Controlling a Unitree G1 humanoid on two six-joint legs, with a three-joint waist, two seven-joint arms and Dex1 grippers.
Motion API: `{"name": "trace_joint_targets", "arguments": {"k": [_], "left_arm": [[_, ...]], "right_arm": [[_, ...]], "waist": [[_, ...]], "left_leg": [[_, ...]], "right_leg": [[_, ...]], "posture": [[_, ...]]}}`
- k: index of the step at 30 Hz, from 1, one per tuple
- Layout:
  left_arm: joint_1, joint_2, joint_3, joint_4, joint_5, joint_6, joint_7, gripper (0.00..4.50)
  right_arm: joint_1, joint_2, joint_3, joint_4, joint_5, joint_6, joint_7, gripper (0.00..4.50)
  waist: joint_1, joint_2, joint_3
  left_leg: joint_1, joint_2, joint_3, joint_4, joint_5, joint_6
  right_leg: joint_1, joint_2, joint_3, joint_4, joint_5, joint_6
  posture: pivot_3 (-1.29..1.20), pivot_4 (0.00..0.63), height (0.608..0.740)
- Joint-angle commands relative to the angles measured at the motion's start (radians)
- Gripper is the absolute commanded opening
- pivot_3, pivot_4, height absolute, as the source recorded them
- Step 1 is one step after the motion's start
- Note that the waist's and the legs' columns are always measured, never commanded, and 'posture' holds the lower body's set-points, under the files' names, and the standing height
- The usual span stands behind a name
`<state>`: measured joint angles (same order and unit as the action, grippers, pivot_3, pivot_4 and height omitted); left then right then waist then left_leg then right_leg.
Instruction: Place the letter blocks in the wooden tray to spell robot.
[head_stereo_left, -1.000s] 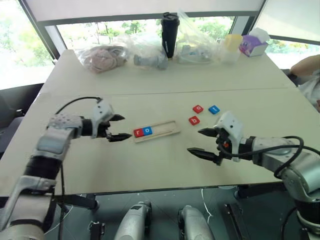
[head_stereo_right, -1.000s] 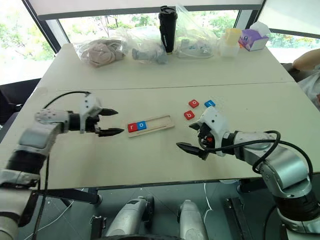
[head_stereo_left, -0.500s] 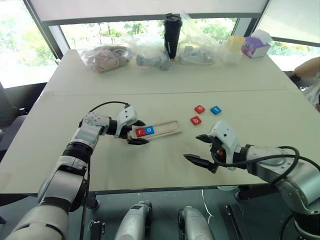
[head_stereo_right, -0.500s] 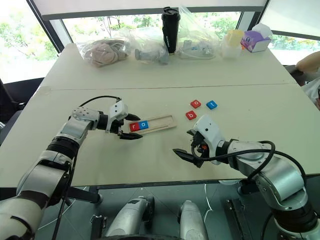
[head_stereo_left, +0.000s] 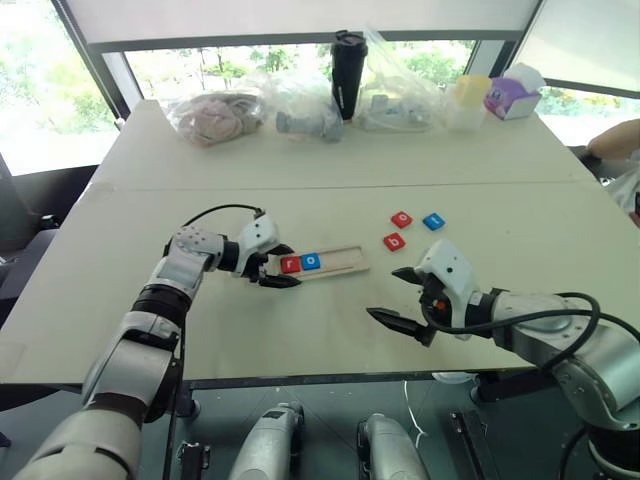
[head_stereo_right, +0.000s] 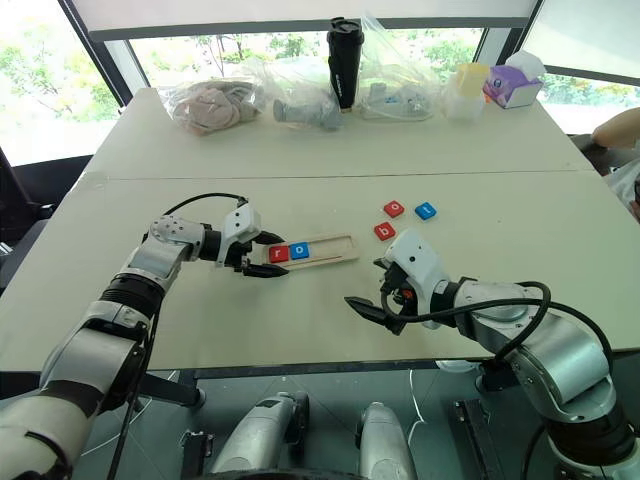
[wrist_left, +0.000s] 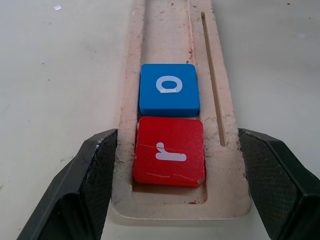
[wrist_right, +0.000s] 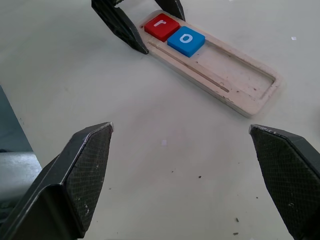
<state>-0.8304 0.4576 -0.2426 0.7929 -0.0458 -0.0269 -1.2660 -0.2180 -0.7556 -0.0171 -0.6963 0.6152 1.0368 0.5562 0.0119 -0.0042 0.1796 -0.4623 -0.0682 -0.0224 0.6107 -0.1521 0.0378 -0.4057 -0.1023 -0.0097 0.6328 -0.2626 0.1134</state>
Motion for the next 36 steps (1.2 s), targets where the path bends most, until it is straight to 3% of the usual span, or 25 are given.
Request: {"name": "trace_joint_targets", "arguments": {"k": [1, 8, 17, 19, 20, 26, 32, 36], "left_arm": [[0.017, 0.001, -0.008, -0.005, 0.016, 0.003, -0.026, 3.15], [0.098, 0.055, -0.042, -0.198, 0.015, -0.012, -0.128, 3.15], [0.184, 0.065, -0.032, -0.349, 0.007, 0.083, -0.07, 3.15], [0.194, 0.069, -0.027, -0.369, -0.003, 0.1, -0.071, 4.19], [0.198, 0.072, -0.027, -0.379, -0.006, 0.113, -0.072, 4.48], [0.208, 0.082, -0.014, -0.424, -0.005, 0.118, -0.038, 4.48], [0.236, 0.213, 0.123, -0.625, -0.18, 0.386, -0.094, 4.48], [0.322, 0.3, 0.216, -0.78, -0.264, 0.528, -0.05, 4.48]], "right_arm": [[-0.018, -0.011, -0.027, -0.012, 0.009, -0.001, 0.002, 4.5], [0.016, -0.043, -0.062, 0.018, -0.007, -0.023, 0.02, 4.5], [0.051, -0.002, -0.051, 0.081, -0.06, -0.1, -0.006, 4.5], [0.06, 0.002, -0.045, 0.089, -0.068, -0.115, -0.002, 4.5], [0.064, 0.002, -0.044, 0.092, -0.072, -0.122, 0.0, 4.5], [0.058, 0.051, -0.079, 0.151, -0.068, -0.17, -0.007, 4.5], [-0.058, 0.138, -0.008, 0.339, -0.197, -0.217, -0.118, 4.5], [-0.187, 0.255, 0.018, 0.531, -0.267, -0.291, -0.181, 4.5]], "waist": [[0.0, 0.0, 0.0], [0.0, 0.0, 0.0], [0.001, 0.0, 0.0], [0.001, 0.0, 0.0], [0.001, 0.0, 0.0], [0.0, 0.001, 0.0], [-0.016, 0.001, 0.0], [-0.029, 0.002, 0.0]], "left_leg": [[0.0, 0.0, 0.0, 0.0, 0.0, 0.0], [-0.001, 0.0, 0.0, 0.0, -0.001, 0.0], [0.0, 0.0, 0.0, 0.0, -0.001, 0.001], [0.0, 0.0, 0.0, 0.0, -0.001, 0.001], [0.0, 0.0, 0.0, 0.0, -0.001, 0.001], [0.0, 0.0, 0.0, 0.0, -0.001, 0.001], [0.0, 0.0, 0.0, 0.0, -0.001, 0.001], [0.001, 0.0, 0.0, -0.002, -0.001, 0.0]], "right_leg": [[0.0, 0.0, 0.0, 0.0, 0.0, 0.0], [0.0, 0.0, 0.0, 0.0, 0.0, 0.0], [0.0, -0.001, 0.0, -0.001, 0.0, 0.0], [0.0, -0.001, 0.0, -0.001, 0.0, 0.0], [0.0, -0.001, 0.0, -0.001, 0.0, 0.0], [0.0, -0.001, 0.0, -0.001, 0.0, 0.0], [-0.002, 0.0, 0.001, 0.0, 0.0, 0.0], [-0.003, 0.0, 0.001, 0.0, 0.0, -0.001]], "posture": [[0.0, 0.15, 0.74], [0.0, 0.15, 0.74], [0.0, 0.15, 0.74], [0.0, 0.15, 0.74], [0.0, 0.15, 0.74], [0.0, 0.15, 0.74], [0.0, 0.15, 0.74], [0.0, 0.15, 0.74]]}}
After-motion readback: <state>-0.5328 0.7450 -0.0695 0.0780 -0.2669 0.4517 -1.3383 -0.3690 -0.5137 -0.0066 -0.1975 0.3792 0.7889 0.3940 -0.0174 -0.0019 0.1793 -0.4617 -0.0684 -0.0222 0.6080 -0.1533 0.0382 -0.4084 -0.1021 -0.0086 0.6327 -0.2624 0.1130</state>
